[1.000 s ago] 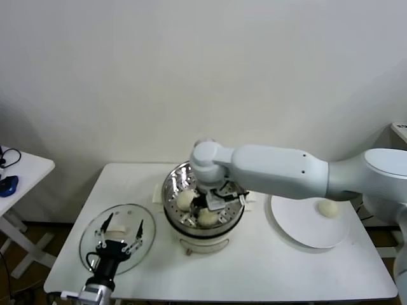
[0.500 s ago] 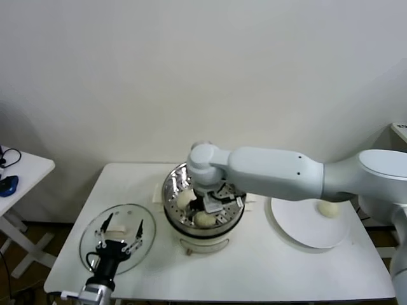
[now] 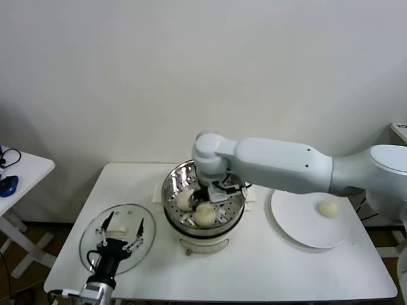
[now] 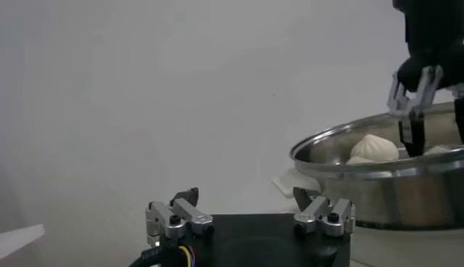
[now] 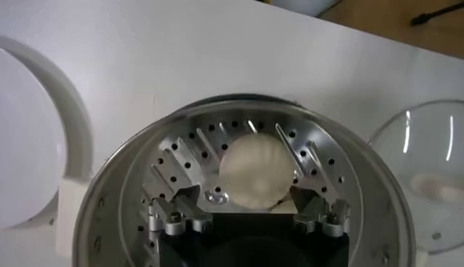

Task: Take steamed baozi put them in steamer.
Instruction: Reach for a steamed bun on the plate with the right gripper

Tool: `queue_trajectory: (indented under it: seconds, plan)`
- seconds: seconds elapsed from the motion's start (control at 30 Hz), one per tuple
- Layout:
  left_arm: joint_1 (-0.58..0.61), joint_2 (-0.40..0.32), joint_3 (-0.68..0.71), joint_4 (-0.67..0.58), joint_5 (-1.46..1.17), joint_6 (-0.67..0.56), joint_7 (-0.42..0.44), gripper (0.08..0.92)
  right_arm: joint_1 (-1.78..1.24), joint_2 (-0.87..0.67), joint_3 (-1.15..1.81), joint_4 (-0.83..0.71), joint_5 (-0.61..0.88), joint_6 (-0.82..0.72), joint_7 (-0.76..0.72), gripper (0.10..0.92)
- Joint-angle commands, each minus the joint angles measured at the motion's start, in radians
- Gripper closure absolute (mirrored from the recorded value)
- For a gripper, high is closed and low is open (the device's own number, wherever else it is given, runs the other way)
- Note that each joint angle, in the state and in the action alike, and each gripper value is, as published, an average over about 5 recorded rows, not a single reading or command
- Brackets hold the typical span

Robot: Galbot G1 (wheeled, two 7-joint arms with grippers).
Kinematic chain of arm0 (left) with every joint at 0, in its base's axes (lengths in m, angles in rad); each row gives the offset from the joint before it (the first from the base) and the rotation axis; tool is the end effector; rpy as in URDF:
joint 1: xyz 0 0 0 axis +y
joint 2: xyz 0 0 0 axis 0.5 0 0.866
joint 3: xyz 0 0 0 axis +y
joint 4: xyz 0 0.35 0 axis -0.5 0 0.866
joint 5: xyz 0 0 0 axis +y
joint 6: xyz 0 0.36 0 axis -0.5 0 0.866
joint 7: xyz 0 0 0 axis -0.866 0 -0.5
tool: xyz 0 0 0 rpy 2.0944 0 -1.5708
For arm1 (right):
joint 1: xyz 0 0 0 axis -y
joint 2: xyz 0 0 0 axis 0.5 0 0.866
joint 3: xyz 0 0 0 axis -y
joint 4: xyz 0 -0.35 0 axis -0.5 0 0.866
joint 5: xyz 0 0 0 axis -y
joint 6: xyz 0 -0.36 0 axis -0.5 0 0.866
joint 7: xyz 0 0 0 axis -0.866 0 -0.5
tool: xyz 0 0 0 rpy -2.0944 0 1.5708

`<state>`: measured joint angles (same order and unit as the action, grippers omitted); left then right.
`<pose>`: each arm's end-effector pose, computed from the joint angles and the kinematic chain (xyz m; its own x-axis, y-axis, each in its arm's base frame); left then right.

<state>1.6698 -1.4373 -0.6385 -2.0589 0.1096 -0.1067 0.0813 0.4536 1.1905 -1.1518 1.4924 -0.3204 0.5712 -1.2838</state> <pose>0.1547 0.0603 -0.3261 -0.9966 0.0698 0.0437 0.0792 0.9575 0.2775 0.4799 0.1910 -0.0712 -0.1396 -0.0500 0.9889 0.1601 -0.9867 -0.0273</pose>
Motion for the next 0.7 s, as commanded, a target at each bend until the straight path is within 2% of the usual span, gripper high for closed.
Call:
queue_trajectory:
  seconds: [0.03, 0.3, 0.57, 0.7]
  plan:
    - [-0.002, 0.004, 0.000, -0.002, 0.000, 0.001, -0.001, 0.177, 0.033, -0.033, 0.058, -0.026, 0.038, -0.034, -0.002, 0.203]
    - [0.002, 0.008, 0.000, -0.006, -0.001, -0.001, -0.004, 0.177, 0.074, -0.171, 0.095, -0.069, 0.218, -0.219, 0.003, 0.203]
    - [0.005, 0.013, 0.008, -0.021, -0.003, -0.003, -0.003, 0.177, 0.151, -0.386, 0.004, -0.163, 0.488, -0.473, 0.008, 0.203]
    - [0.002, 0.014, 0.014, -0.024, -0.017, -0.011, 0.001, 0.177, 0.119, -0.499, -0.009, -0.226, 0.508, -0.524, 0.023, 0.203]
